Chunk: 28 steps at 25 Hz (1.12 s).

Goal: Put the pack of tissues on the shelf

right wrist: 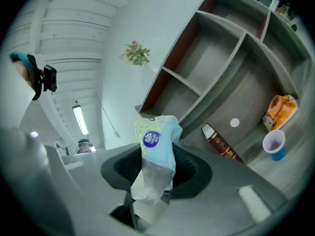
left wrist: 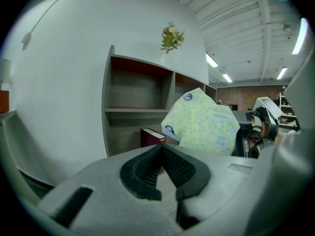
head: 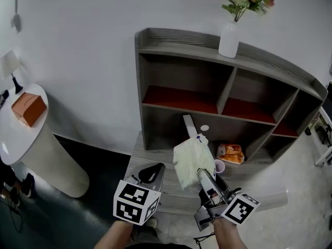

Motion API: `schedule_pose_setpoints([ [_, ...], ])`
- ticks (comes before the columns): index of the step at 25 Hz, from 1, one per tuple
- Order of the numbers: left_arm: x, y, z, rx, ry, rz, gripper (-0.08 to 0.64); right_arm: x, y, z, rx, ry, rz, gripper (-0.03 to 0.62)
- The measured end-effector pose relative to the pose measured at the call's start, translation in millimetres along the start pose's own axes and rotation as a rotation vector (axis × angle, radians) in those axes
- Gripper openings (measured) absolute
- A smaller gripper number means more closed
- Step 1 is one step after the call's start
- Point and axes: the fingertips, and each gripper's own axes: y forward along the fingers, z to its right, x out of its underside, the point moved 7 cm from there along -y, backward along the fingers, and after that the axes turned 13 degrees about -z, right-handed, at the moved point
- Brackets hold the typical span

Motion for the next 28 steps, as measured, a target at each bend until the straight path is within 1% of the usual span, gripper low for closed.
schedule_pose_setpoints([
  [5,-31.3,4.2,-34.5,0.015,0.019,0.021,-0.003,-30.2,43.5,-5.2,-0.012,-0.021,0.029,0.149],
  [10,-48.6,8.7,-67.2,0.016,0.035,0.032,-0.003,-54.5,83.5,-10.1,-0.062,-0.005,0.070,0.149],
  [17,-66.4,19.8,-103.9,0.043,0.037,0.057,-0.003,-82.2,125.9,-7.9,-0.015,-0.024,0.124,0.149],
  [21,-70.4,29.7,-116.6,0.064,0.048,0.054,-0.003,-89.5,146.2,-4.5,-0.018,0.008,0.150,0.149],
  [24,-74.2,36.5,-126.7,0.076,0.048,0.053,-0.002,-90.6,159.9,-1.8,-0.004,0.026,0.163,0.149],
  [28,-76.4,42.0,-138.9,0.092,0.046,0.058,-0.002,-88.4,178.2,3.4,-0.001,0.081,0.176,0.150],
])
